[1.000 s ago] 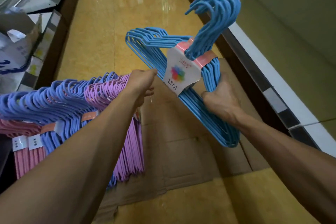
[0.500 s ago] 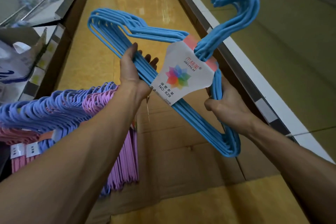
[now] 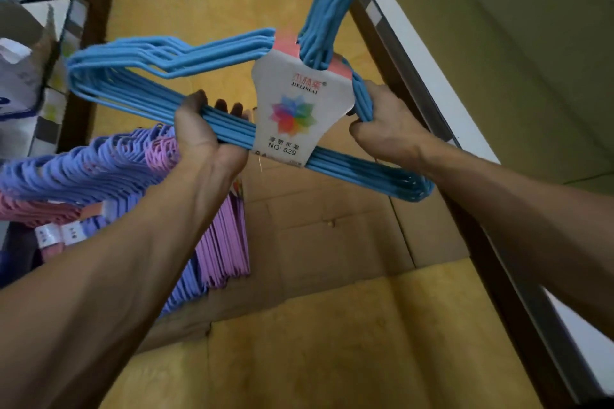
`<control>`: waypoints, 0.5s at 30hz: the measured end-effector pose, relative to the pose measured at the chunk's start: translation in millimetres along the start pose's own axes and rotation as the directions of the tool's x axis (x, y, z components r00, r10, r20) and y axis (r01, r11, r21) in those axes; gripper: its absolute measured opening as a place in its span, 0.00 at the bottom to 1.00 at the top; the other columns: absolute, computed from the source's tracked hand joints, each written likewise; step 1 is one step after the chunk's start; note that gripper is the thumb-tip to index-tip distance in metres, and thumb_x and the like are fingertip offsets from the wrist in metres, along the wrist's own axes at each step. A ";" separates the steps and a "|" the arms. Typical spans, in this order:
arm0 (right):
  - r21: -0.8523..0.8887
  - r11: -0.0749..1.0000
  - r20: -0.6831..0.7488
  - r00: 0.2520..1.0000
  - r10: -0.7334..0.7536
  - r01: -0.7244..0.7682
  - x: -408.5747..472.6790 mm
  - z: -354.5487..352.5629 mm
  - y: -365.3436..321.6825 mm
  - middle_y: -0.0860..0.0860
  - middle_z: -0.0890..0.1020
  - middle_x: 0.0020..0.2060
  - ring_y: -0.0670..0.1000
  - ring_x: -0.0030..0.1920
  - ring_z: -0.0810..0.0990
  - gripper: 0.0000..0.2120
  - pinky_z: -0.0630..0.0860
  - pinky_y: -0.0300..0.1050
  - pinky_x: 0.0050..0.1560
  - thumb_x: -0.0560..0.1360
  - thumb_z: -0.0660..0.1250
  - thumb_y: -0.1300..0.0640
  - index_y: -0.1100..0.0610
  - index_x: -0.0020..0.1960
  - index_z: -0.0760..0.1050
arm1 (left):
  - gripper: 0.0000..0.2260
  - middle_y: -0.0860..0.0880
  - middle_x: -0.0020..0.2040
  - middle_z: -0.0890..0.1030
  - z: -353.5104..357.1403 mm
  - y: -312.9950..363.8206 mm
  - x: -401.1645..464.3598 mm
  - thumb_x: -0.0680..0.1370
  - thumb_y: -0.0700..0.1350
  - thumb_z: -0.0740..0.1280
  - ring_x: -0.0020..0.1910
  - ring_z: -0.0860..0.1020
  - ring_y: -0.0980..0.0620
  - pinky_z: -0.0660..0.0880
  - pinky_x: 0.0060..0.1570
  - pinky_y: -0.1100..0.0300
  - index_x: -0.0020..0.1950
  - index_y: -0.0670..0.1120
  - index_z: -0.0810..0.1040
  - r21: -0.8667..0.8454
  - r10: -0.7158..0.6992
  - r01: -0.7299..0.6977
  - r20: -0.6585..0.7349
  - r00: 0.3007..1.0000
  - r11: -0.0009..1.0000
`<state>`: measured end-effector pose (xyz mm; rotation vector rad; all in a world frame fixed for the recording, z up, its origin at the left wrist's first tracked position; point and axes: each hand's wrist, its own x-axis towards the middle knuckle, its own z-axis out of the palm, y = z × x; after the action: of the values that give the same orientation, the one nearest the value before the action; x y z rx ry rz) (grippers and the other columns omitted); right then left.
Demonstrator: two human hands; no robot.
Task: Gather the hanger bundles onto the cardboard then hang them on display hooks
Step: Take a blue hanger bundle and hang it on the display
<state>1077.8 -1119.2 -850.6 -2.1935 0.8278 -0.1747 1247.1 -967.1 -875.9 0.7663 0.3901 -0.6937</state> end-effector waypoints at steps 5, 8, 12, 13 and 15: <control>0.033 0.999 0.033 0.999 0.009 -0.010 -18.3 -37.4 -52.1 0.49 0.74 0.40 0.48 0.38 0.73 0.14 0.72 0.46 0.38 0.74 0.64 0.63 0.50 0.57 0.69 | 0.09 0.48 0.37 0.73 35.8 40.9 -55.6 0.78 0.45 0.66 0.40 0.75 0.47 0.74 0.43 0.56 0.40 0.45 0.71 0.052 0.016 -0.012 -0.080 0.997 0.999; 0.082 0.997 -0.028 1.000 0.002 0.000 -31.4 -64.5 -96.3 0.49 0.79 0.42 0.52 0.42 0.79 0.12 0.78 0.53 0.44 0.72 0.65 0.52 0.44 0.55 0.72 | 0.09 0.48 0.37 0.73 67.1 78.0 -92.6 0.78 0.46 0.67 0.37 0.75 0.47 0.75 0.44 0.57 0.42 0.45 0.71 0.079 0.042 -0.034 -0.107 0.993 0.996; 0.101 0.995 -0.074 0.997 -0.012 0.020 -48.5 -112.1 -166.8 0.50 0.79 0.38 0.55 0.39 0.78 0.05 0.78 0.57 0.43 0.73 0.64 0.50 0.42 0.44 0.68 | 0.12 0.48 0.37 0.73 117.8 136.8 -147.0 0.76 0.52 0.69 0.33 0.76 0.49 0.76 0.41 0.59 0.44 0.46 0.71 0.120 0.061 -0.048 -0.104 0.993 0.992; 0.114 0.993 -0.086 0.996 -0.018 0.028 -52.6 -126.5 -186.6 0.50 0.78 0.37 0.54 0.37 0.77 0.05 0.76 0.55 0.40 0.74 0.65 0.51 0.43 0.43 0.68 | 0.13 0.48 0.38 0.73 134.0 152.6 -161.4 0.76 0.54 0.69 0.35 0.76 0.49 0.76 0.43 0.59 0.44 0.47 0.71 0.113 0.062 -0.051 -0.098 0.993 0.992; 0.137 0.990 -0.111 0.994 -0.019 0.034 -63.7 -157.0 -227.8 0.50 0.77 0.35 0.51 0.33 0.74 0.06 0.73 0.53 0.36 0.75 0.65 0.52 0.46 0.42 0.69 | 0.14 0.48 0.39 0.73 165.5 184.9 -192.3 0.77 0.57 0.68 0.39 0.76 0.48 0.76 0.50 0.57 0.45 0.47 0.72 0.082 0.058 -0.050 -0.098 0.994 0.995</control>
<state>1085.7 -1065.1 -572.0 -2.0798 0.8216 -0.3586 1250.9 -912.2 -566.9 0.8861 0.4338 -0.6245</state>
